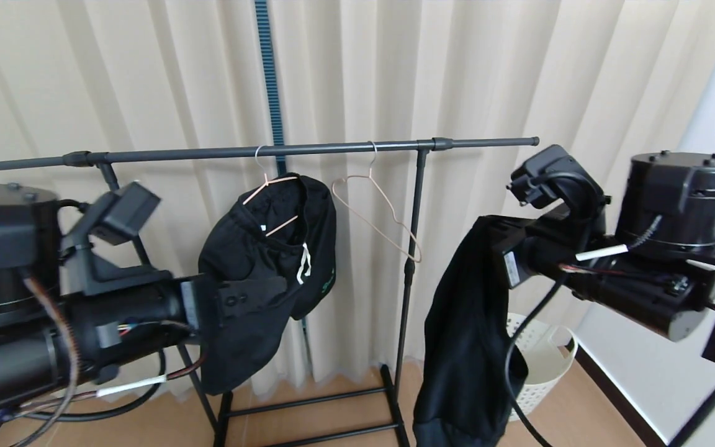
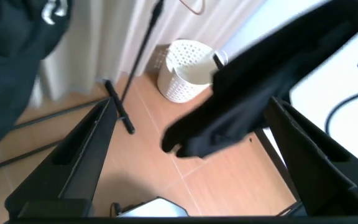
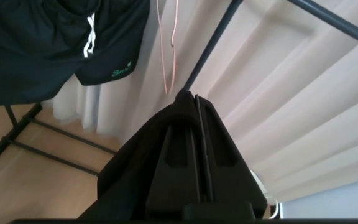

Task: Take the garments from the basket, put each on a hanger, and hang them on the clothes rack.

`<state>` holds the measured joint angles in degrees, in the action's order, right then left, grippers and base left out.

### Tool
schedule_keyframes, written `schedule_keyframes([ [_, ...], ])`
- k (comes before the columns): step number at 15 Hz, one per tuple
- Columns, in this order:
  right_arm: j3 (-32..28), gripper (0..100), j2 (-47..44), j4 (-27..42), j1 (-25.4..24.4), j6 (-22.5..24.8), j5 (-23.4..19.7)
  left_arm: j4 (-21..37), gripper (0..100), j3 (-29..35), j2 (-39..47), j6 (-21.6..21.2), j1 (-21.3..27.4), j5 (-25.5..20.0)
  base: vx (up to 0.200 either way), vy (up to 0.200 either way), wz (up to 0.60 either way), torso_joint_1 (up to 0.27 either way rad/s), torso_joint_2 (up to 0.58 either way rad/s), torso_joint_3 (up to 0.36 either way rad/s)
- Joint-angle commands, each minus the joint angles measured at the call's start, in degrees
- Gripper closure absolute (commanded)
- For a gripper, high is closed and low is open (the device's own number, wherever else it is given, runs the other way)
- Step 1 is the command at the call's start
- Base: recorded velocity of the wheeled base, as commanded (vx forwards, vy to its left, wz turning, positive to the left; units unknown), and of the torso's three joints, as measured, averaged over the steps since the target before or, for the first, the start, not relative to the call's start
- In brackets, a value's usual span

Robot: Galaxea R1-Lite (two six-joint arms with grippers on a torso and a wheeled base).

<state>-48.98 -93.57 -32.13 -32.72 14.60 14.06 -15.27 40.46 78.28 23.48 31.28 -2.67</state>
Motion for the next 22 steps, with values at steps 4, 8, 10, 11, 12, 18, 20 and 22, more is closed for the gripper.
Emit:
schedule_keyframes([
  [4, -12.10, 100, -14.62, -0.12, -4.19, -9.33, 0.27, -4.68, 0, 3.40, 15.24, 3.24, 6.34, 2.67, 0.000, 0.000, 0.00, 0.000, 0.00, 0.000],
  [8, -13.68, 100, -17.69, -3.02, -6.04, -12.67, 1.85, -8.90, 0, 3.22, 19.28, 6.93, 10.55, 8.38, 0.000, 0.000, 0.00, 0.000, 0.00, 0.000],
  [10, -13.77, 100, -17.52, -3.29, -8.06, -16.19, 2.56, -14.26, 0, 2.52, 22.62, 9.30, 11.79, 10.14, 0.000, 0.000, 0.00, 0.000, 0.00, 0.000],
  [11, -13.51, 100, -17.43, -3.29, -8.59, -16.63, 2.56, -16.81, 0, 1.64, 23.33, 9.39, 12.58, 11.28, 0.000, 0.000, 0.00, 0.000, 0.00, 0.000],
  [12, -13.33, 100, -17.43, -3.37, -9.29, -16.98, 2.64, -19.09, 0, 1.11, 24.03, 9.48, 13.54, 12.51, 0.000, 0.000, 0.00, 0.000, 0.00, 0.000],
  [18, -11.57, 100, -16.11, -3.37, -13.07, -18.82, 4.66, -25.86, 0, 1.81, 29.65, 9.48, 15.13, 19.98, 0.000, 0.000, 0.00, 0.000, 0.00, 0.000],
  [20, -10.70, 100, -16.02, -3.72, -13.69, -18.82, 5.19, -26.65, 0, 3.40, 30.97, 10.62, 15.21, 22.62, 0.000, 0.000, 0.00, 0.000, 0.00, 0.000],
  [22, -10.61, 100, -16.11, -5.39, -14.13, -18.74, 7.39, -26.65, 0, 4.63, 32.20, 11.33, 15.13, 24.99, 0.000, 0.000, 0.00, 0.000, 0.00, 0.000],
])
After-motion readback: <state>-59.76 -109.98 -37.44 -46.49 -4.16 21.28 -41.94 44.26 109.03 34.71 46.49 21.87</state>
